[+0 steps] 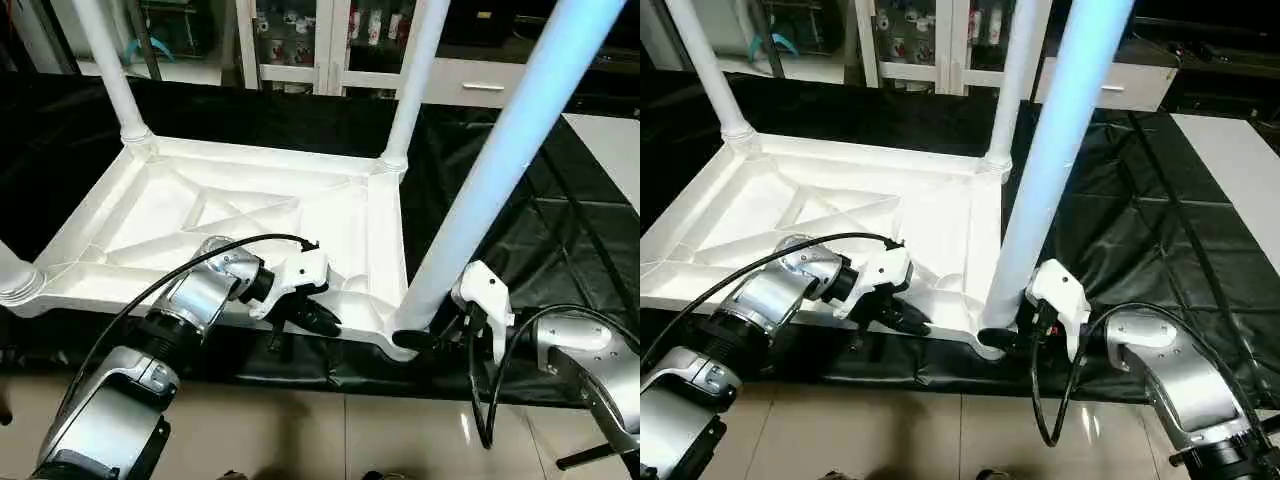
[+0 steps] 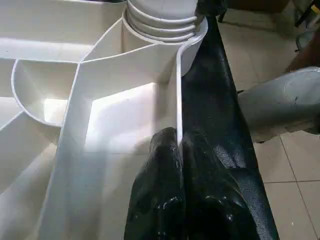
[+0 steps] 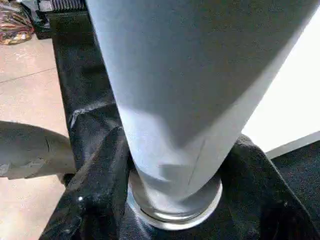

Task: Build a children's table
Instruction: Rotate leg to tighten

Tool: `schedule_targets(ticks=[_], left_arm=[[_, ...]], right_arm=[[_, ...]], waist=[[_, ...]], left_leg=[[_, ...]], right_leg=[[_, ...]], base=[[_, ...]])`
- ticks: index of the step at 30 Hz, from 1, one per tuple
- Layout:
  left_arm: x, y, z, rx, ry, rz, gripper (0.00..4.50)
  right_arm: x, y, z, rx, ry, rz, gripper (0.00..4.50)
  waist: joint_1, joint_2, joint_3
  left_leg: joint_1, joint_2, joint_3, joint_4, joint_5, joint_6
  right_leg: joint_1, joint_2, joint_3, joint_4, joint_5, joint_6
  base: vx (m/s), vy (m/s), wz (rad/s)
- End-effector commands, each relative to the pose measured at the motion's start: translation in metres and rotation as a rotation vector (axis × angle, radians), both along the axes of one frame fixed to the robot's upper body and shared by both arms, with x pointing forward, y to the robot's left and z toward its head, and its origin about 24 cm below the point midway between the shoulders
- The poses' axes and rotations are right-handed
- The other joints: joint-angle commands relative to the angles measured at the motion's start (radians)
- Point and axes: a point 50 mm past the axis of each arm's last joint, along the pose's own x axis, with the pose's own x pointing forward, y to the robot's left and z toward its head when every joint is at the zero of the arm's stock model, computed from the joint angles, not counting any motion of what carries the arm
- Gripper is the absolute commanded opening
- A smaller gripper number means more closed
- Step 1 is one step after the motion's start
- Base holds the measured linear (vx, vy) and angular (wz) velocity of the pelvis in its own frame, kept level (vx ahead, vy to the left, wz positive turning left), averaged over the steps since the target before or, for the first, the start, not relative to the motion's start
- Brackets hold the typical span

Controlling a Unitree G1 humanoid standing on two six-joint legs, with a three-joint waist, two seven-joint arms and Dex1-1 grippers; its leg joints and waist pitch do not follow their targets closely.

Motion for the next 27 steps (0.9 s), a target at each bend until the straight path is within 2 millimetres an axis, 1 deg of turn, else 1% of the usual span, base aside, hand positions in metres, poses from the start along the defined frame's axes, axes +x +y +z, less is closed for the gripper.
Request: schedule_targets(ticks=[1,5,6,8,9,10,11,12,13,14,15,16,17,18,19,20,21,22,23,24,25,26,27], left_arm=[[-0.011,0.003,-0.020,0.088,0.081,-0.030,0.00],[-0.011,0.002,-0.020,0.088,0.083,-0.028,0.00],[-0.011,0.002,-0.020,0.081,0.080,-0.020,0.00],[-0.010,0.001,-0.020,0.069,0.075,-0.002,0.00],[-0.007,-0.002,-0.020,0.055,0.058,0.032,0.00],[-0.004,-0.004,-0.020,0.042,0.042,0.068,0.00],[0.001,-0.007,-0.021,0.027,0.027,0.119,0.00],[0.003,-0.009,-0.021,0.018,0.018,0.152,0.00],[0.007,-0.012,-0.021,0.013,0.001,0.199,0.00],[0.010,-0.014,-0.021,0.011,-0.012,0.231,0.00],[0.012,-0.015,-0.021,0.004,-0.024,0.257,0.00],[0.019,-0.021,-0.020,-0.020,-0.053,0.349,0.00],[0.022,-0.024,-0.020,-0.027,-0.068,0.388,0.00],[0.026,-0.026,-0.019,-0.030,-0.094,0.425,0.00],[0.027,-0.027,-0.019,-0.030,-0.102,0.437,0.00],[0.031,-0.031,-0.017,-0.039,-0.119,0.501,0.00],[0.034,-0.033,-0.017,-0.044,-0.128,0.540,0.00],[0.036,-0.035,-0.016,-0.048,-0.134,0.579,0.00],[0.039,-0.037,-0.015,-0.051,-0.148,0.637,0.00],[0.041,-0.039,-0.015,-0.050,-0.158,0.661,0.00],[0.043,-0.040,-0.014,-0.050,-0.175,0.698,0.00],[0.047,-0.043,-0.012,-0.050,-0.208,0.749,0.00],[0.047,-0.043,-0.012,-0.052,-0.213,0.759,0.00]], right_arm=[[-0.008,-0.001,-0.013,-0.034,0.075,0.033,2.31],[-0.009,-0.001,-0.015,-0.032,0.082,0.030,2.21],[-0.006,0.000,-0.017,-0.020,0.082,-0.009,2.17],[-0.002,0.000,-0.020,-0.011,0.071,-0.065,2.12],[0.003,0.001,-0.023,0.005,0.070,-0.134,2.11],[0.009,0.002,-0.026,0.020,0.073,-0.204,2.10],[0.013,0.005,-0.030,0.026,0.064,-0.267,2.10],[0.016,0.008,-0.032,0.028,0.058,-0.301,2.09],[0.019,0.012,-0.034,0.039,0.051,-0.342,2.09],[0.022,0.015,-0.035,0.047,0.048,-0.368,2.08],[0.024,0.018,-0.036,0.052,0.046,-0.397,2.08],[0.034,0.027,-0.040,0.066,0.042,-0.507,2.07],[0.038,0.031,-0.042,0.072,0.042,-0.556,2.07],[0.042,0.035,-0.043,0.080,0.044,-0.602,2.06],[0.043,0.037,-0.044,0.082,0.044,-0.616,2.06],[0.050,0.041,-0.046,0.085,0.048,-0.690,2.05],[0.054,0.043,-0.048,0.083,0.053,-0.746,2.05],[0.059,0.044,-0.050,0.077,0.061,-0.804,2.04],[0.064,0.047,-0.054,0.071,0.076,-0.888,2.04],[0.066,0.048,-0.055,0.074,0.085,-0.923,2.04],[0.070,0.049,-0.056,0.076,0.093,-0.990,2.04],[0.076,0.051,-0.057,0.099,0.118,-1.096,2.03],[0.078,0.052,-0.057,0.103,0.122,-1.125,2.03]], waist=[[-0.005,-0.004,-0.058],[-0.006,-0.005,-0.055],[-0.007,-0.007,-0.054],[-0.010,-0.005,-0.053],[-0.011,-0.005,-0.052],[-0.014,-0.004,-0.049],[-0.018,-0.005,-0.046],[-0.028,-0.007,-0.039],[-0.037,-0.009,-0.035],[-0.039,-0.009,-0.038],[-0.042,-0.009,-0.041],[-0.053,-0.006,-0.040],[-0.059,-0.005,-0.039],[-0.069,-0.005,-0.038],[-0.077,-0.002,-0.039],[-0.087,-0.003,-0.040],[-0.086,0.002,-0.040],[-0.094,0.009,-0.039],[-0.097,0.006,-0.038],[-0.102,0.005,-0.038],[-0.110,0.007,-0.034],[-0.112,0.007,-0.033],[-0.121,0.008,-0.034]], left_leg=[[0.011,0.019,-0.002,-0.066,-0.188,0.087],[0.009,0.018,-0.003,-0.068,-0.225,0.071],[0.009,0.018,-0.003,-0.068,-0.231,0.067],[0.008,0.017,-0.005,-0.071,-0.248,0.058],[0.008,0.017,-0.006,-0.072,-0.258,0.055],[0.007,0.015,-0.007,-0.074,-0.280,0.044],[0.010,0.015,-0.006,-0.075,-0.307,0.039],[0.010,0.011,-0.013,-0.079,-0.366,0.014],[0.018,0.006,-0.018,-0.078,-0.415,-0.001],[0.022,0.005,-0.022,-0.077,-0.425,-0.005],[0.020,0.006,-0.027,-0.081,-0.420,-0.005],[0.014,0.003,-0.029,-0.084,-0.421,-0.006],[0.015,0.004,-0.031,-0.085,-0.437,-0.010],[0.014,0.001,-0.037,-0.085,-0.462,-0.015],[0.016,0.002,-0.045,-0.088,-0.483,-0.015],[0.007,0.002,-0.049,-0.091,-0.480,-0.007],[0.009,0.003,-0.050,-0.091,-0.481,-0.006],[0.020,0.003,-0.051,-0.091,-0.506,-0.009],[0.020,0.003,-0.053,-0.091,-0.519,-0.010],[0.016,0.003,-0.054,-0.092,-0.524,-0.009],[0.020,0.001,-0.055,-0.094,-0.553,-0.006],[0.028,0.000,-0.054,-0.092,-0.567,-0.005],[0.034,-0.002,-0.054,-0.089,-0.582,0.000]], right_leg=[[0.058,-0.029,0.024,-0.045,-0.206,-0.249],[0.056,-0.030,0.025,-0.051,-0.264,-0.228],[0.055,-0.030,0.025,-0.052,-0.277,-0.222],[0.052,-0.030,0.024,-0.055,-0.309,-0.210],[0.052,-0.029,0.023,-0.057,-0.323,-0.205],[0.048,-0.029,0.022,-0.062,-0.366,-0.196],[0.043,-0.028,0.021,-0.069,-0.404,-0.188],[0.042,-0.028,0.015,-0.076,-0.500,-0.161],[0.037,-0.028,0.009,-0.089,-0.611,-0.117],[0.037,-0.031,0.008,-0.094,-0.641,-0.101],[0.042,-0.032,0.006,-0.097,-0.648,-0.082],[0.041,-0.028,0.002,-0.099,-0.637,-0.080],[0.038,-0.028,-0.001,-0.101,-0.643,-0.080],[0.039,-0.028,-0.008,-0.105,-0.664,-0.070],[0.044,-0.029,-0.014,-0.109,-0.666,-0.064],[0.055,-0.031,-0.017,-0.111,-0.640,-0.069],[0.051,-0.033,-0.016,-0.112,-0.631,-0.077],[0.040,-0.032,-0.020,-0.116,-0.617,-0.096],[0.044,-0.030,-0.025,-0.118,-0.610,-0.094],[0.049,-0.030,-0.029,-0.117,-0.602,-0.096],[0.049,-0.030,-0.043,-0.127,-0.610,-0.086],[0.044,-0.030,-0.047,-0.132,-0.616,-0.082],[0.041,-0.033,-0.053,-0.136,-0.620,-0.084]], base=[[0.000,0.000,0.00],[0.000,0.000,0.00],[0.000,0.000,0.00],[0.000,0.000,0.00],[0.000,0.000,0.00],[0.000,0.000,0.00],[0.000,0.000,0.00],[0.000,0.000,0.00],[0.000,0.000,0.00],[0.000,0.000,0.00],[0.000,0.000,0.00],[-0.050,0.019,-0.07],[-0.050,0.019,-0.07],[-0.057,0.022,-0.09],[-0.052,0.033,-0.11],[-0.052,0.033,-0.11],[0.000,0.000,0.00],[0.000,0.000,0.00],[0.000,0.000,0.00],[0.000,0.000,0.00],[0.000,0.000,0.00],[0.000,0.000,0.00],[0.000,0.000,0.00]])
